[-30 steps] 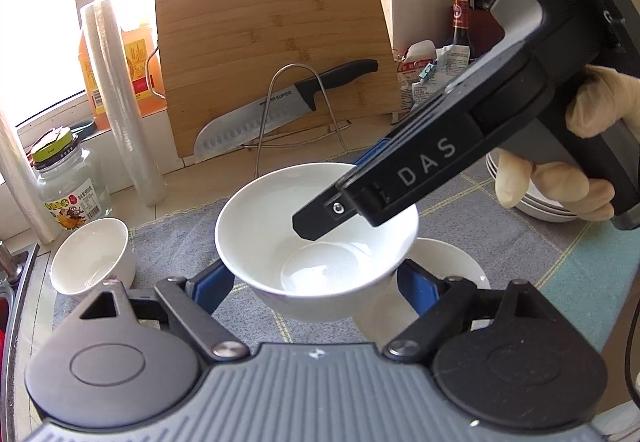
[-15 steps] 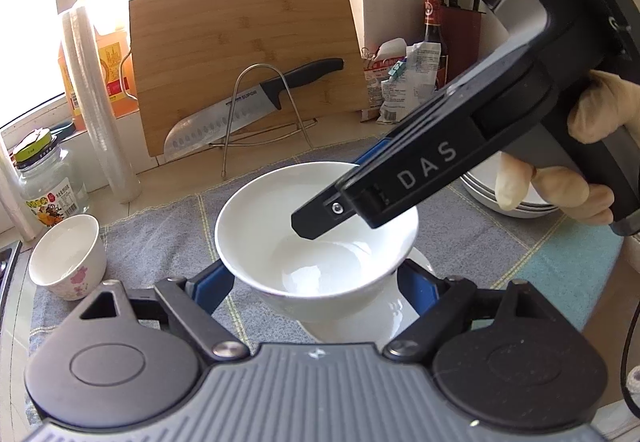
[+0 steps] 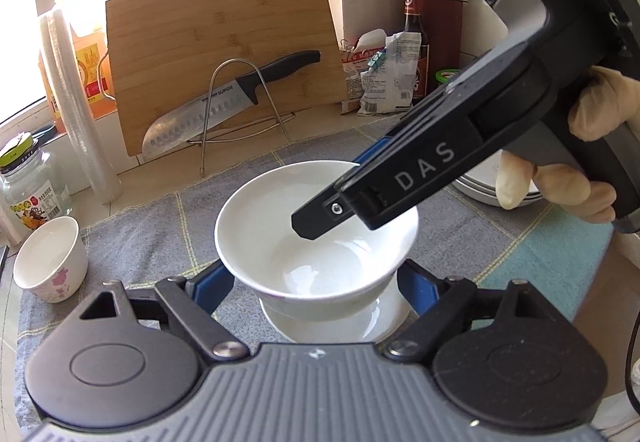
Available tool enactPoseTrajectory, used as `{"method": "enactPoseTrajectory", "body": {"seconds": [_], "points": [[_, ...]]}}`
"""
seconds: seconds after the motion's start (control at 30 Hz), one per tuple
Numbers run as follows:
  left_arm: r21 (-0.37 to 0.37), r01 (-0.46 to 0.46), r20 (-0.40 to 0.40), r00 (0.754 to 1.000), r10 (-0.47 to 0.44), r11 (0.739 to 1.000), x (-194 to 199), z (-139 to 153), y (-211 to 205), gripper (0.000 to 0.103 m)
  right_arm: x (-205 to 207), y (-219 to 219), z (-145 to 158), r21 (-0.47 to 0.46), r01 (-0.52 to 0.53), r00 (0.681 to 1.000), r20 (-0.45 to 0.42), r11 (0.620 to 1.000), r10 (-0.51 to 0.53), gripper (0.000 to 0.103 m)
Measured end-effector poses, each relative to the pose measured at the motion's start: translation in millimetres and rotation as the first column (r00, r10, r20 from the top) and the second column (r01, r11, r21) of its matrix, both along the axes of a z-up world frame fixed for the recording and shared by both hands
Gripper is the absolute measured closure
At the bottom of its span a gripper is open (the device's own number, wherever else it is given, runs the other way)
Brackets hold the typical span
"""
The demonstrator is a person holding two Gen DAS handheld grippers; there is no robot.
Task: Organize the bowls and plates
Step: 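Lower the held bowl onto the stacked plates with the right tool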
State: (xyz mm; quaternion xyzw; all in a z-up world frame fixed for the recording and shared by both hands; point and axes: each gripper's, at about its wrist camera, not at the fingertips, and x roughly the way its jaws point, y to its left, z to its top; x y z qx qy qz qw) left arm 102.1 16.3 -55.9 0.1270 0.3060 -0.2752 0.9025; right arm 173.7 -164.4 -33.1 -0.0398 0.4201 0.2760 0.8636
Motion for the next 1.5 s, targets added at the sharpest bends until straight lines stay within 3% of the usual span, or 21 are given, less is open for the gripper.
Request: {"method": "enactPoseTrajectory", "body": {"seconds": [0.67, 1.5], "points": [[0.046, 0.045, -0.062, 0.997, -0.042, 0.998, 6, -17, -11, 0.015, -2, -7, -22, -0.011, 0.035, 0.998, -0.055, 0.999, -0.035, 0.044], [0.026, 0.056, -0.097, 0.994, -0.054, 0.998, 13, -19, -10, 0.014, 1, -8, -29, -0.018, 0.04, 0.996, -0.077, 0.999, -0.041, 0.043]]}}
